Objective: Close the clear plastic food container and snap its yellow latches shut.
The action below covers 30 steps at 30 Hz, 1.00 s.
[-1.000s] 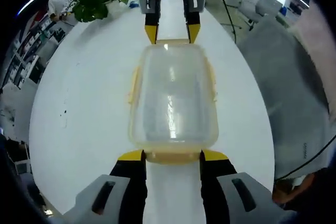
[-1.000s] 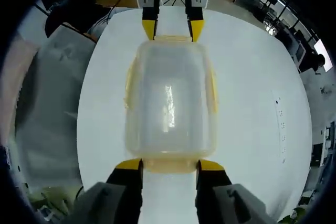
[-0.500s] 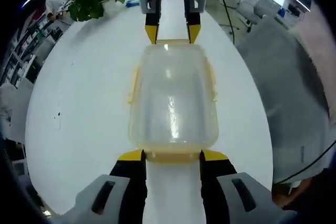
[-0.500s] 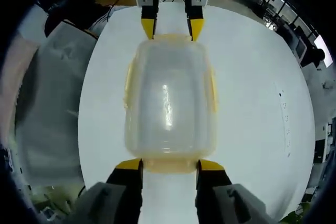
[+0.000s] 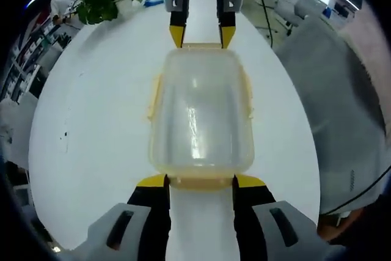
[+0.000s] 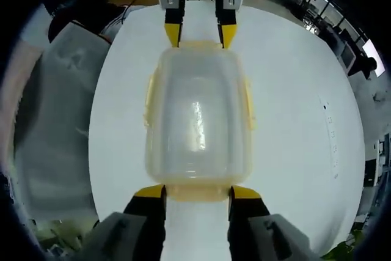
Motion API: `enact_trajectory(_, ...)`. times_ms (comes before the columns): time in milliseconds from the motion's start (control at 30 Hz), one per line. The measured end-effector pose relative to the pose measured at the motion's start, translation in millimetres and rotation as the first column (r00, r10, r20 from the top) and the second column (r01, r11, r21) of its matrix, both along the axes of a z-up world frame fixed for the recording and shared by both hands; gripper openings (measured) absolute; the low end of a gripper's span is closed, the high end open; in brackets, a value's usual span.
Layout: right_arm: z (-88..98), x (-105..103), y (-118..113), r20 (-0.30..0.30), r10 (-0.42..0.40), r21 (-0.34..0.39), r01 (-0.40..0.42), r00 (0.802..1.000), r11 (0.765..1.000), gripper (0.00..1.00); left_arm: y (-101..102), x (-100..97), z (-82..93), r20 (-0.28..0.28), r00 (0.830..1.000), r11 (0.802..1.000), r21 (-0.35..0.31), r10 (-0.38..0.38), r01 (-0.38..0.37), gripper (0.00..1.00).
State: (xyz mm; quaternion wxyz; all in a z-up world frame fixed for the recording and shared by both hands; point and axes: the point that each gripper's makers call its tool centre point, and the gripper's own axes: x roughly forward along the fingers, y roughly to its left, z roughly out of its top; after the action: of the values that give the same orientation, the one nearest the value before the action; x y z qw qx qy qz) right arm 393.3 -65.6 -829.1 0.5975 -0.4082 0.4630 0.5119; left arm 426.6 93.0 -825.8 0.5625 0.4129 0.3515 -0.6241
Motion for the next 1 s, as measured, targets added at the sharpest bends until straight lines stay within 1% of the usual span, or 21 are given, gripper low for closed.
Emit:
enact_trajectory(167, -1.3, -1, 0, 0.015, -0.011, 0.004, 0.011, 1.0, 1.0, 0.37, 1, -0.4, -2.2, 0.006, 1.0, 1.0, 0.0, 0.012, -0.012, 0.38)
enact_trajectory(300, -1.4, 0, 0, 0.019, -0.011, 0.007, 0.011, 1.0, 1.0, 0.38, 1, -1.4, -2.5, -0.003, 1.0, 1.0, -0.01, 0.029, -0.03, 0.38)
enact_trajectory(400, -1.2, 1, 0, 0.045, -0.009, 0.008, 0.009, 0.999, 1.0, 0.38, 3, -0.4, -2.7, 0.001, 0.998, 0.998, -0.01, 0.057, -0.057, 0.38)
enact_trajectory(467, -2.0, 0, -1, 0.046, -0.015, 0.01, 0.015, 0.999, 1.0, 0.38, 4, 0.3, -2.2, 0.003, 0.998, 0.997, -0.019, 0.07, -0.07, 0.38)
enact_trajectory(567, -1.8, -1, -4, 0.052, -0.023, 0.007, 0.022, 0.998, 1.0, 0.41, 8, 2.5, -1.9, 0.007, 0.995, 0.995, -0.015, 0.096, -0.096, 0.4)
enact_trajectory(633, 0.1, 0, -8, 0.061, -0.031, 0.005, 0.031, 0.998, 1.0, 0.41, 11, 2.6, 0.2, -0.001, 0.993, 0.993, -0.013, 0.121, -0.121, 0.42)
enact_trajectory(700, 2.5, 1, -11, 0.061, -0.052, 0.014, 0.052, 0.997, 0.999, 0.41, 12, -0.6, 4.3, -0.026, 0.988, 0.988, -0.024, 0.154, -0.154, 0.43)
enact_trajectory(833, 9.5, 0, -15, 0.061, -0.104, 0.039, 0.102, 0.993, 0.994, 0.41, 17, 0.9, 10.4, -0.037, 0.978, 0.978, -0.038, 0.203, -0.205, 0.43)
enact_trajectory(867, 11.4, 0, -16, 0.061, -0.119, 0.047, 0.116, 0.991, 0.992, 0.41, 17, 0.8, 12.2, -0.048, 0.973, 0.973, -0.047, 0.225, -0.227, 0.42)
enact_trajectory(933, 15.4, 0, -18, 0.052, -0.149, 0.064, 0.145, 0.988, 0.987, 0.41, 15, 0.4, 17.7, -0.081, 0.958, 0.956, -0.083, 0.275, -0.281, 0.42)
enact_trajectory(967, 17.8, 0, -18, 0.05, -0.17, 0.078, 0.165, 0.984, 0.983, 0.41, 13, 1.3, 21.0, -0.1, 0.946, 0.943, -0.103, 0.307, -0.317, 0.42)
enact_trajectory(1000, 19.4, 0, -18, 0.054, -0.177, 0.087, 0.172, 0.983, 0.981, 0.4, 12, 1.3, 23.0, -0.113, 0.94, 0.935, -0.115, 0.323, -0.335, 0.41)
